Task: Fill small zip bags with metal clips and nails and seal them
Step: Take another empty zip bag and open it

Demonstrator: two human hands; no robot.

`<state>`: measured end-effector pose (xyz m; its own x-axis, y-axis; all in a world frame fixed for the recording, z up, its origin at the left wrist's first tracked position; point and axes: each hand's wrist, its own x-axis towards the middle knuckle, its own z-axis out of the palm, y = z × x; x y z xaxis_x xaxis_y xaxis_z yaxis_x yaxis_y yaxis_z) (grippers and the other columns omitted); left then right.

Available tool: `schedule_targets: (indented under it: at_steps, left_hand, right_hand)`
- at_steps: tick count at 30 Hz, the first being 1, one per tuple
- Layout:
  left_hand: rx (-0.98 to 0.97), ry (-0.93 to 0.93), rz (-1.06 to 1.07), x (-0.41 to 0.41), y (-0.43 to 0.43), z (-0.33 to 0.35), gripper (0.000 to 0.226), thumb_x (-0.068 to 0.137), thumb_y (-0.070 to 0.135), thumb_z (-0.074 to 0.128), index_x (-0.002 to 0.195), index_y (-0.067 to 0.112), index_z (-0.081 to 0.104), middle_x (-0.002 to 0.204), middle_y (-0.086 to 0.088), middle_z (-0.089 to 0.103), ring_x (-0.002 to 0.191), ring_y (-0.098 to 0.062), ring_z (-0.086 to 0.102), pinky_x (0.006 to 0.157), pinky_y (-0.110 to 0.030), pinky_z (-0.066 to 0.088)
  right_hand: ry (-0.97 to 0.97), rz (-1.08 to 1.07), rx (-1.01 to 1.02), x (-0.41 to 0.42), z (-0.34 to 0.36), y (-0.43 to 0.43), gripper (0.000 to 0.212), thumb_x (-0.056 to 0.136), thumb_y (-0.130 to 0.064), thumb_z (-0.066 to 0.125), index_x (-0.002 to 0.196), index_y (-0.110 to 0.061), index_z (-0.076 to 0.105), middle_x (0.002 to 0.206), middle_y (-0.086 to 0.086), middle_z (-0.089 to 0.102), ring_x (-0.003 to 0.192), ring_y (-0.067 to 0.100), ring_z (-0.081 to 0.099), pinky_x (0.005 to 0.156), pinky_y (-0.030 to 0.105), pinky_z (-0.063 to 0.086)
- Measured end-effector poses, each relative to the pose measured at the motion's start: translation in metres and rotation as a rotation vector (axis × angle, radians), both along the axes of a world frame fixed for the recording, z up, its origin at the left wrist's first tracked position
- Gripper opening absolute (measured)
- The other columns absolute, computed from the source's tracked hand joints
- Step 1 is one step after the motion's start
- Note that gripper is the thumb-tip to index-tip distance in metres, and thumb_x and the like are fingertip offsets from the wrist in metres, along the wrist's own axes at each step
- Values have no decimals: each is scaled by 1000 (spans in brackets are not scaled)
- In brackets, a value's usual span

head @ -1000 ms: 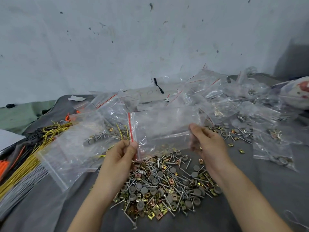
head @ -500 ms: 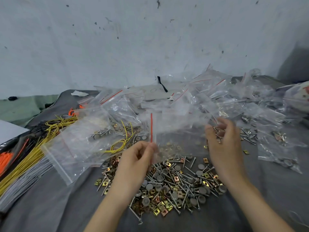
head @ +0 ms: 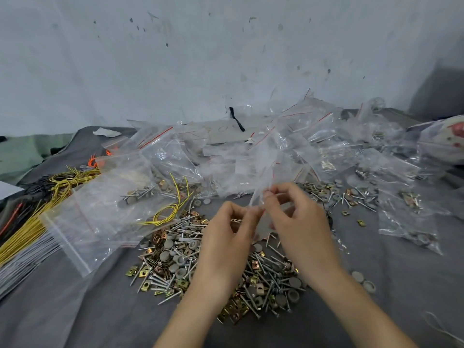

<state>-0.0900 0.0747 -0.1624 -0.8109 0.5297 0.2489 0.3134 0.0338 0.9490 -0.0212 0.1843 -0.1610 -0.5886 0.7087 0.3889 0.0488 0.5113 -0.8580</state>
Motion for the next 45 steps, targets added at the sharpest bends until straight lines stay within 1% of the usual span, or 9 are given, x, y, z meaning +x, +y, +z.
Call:
schedule_targets:
  at_steps: [5,10,17,21,24,30,36,40,45]
  left_hand:
    - [74,6,120,-7,5,-5,12,97,20,60,94,29,53,86,1,66,69,-11,66,59,-32,55]
    - [-165,781,263,-15,3,-12,19,87,6,51,86,22,60,117,0,50,99,-12,54,72,-28,49]
    - [-174,319,76,-20,3,-1,11,94,28,60,86,26,67,85,11,70,80,-7,65,71,-27,49]
    - [-421,950,131,-7,-1,4,23,83,27,56,97,24,74,127,-7,61,107,-28,59,81,-36,53]
    - [-362,1121,94,0,3,-1,29,79,16,48,95,16,73,136,-16,56,109,-36,57,82,-42,53]
    - [-260,1030,207,1,7,-7,35,80,3,61,113,13,68,103,-4,68,84,-28,66,63,-38,55]
    - [-128,602,210,-1,11,0,26,91,15,48,103,23,69,98,11,70,84,-11,64,72,-30,49]
    - [-146,293,-116,-5,12,3,20,91,13,58,76,25,66,69,14,64,65,-3,56,62,-24,42]
    - [-56,58,-385,-6,8,14,20,94,-5,53,93,7,69,74,9,67,69,-1,57,64,-14,47]
  right_hand:
    - [-26,-85,91,5,2,2,11,92,-40,58,87,-32,63,76,-21,64,63,1,61,54,16,42]
    - [-159,-88,262,9,10,-11,14,90,-29,52,83,-27,63,65,-10,54,61,6,49,55,23,31]
    - [-361,-177,432,18,19,-39,60,92,-39,46,151,-29,38,125,-3,65,103,26,64,73,37,43]
    - [-364,-197,357,20,20,-40,68,90,-38,44,155,-31,25,115,3,69,101,31,63,74,40,44]
    - [-321,-225,286,22,25,-32,70,89,-35,47,156,-30,25,102,5,72,98,31,63,75,41,44]
    - [-406,-224,325,27,30,-20,67,93,-33,38,157,-31,16,72,-1,59,77,28,59,69,41,45]
    - [-411,-240,451,30,33,-28,65,90,-34,33,154,-34,24,92,4,71,89,31,65,68,41,40]
    - [-448,-169,517,28,31,-46,64,90,-45,27,153,-41,14,105,-1,72,97,29,67,74,40,47]
    - [-480,-87,489,30,30,-47,62,92,-52,30,151,-44,13,108,-5,71,103,24,65,78,38,46]
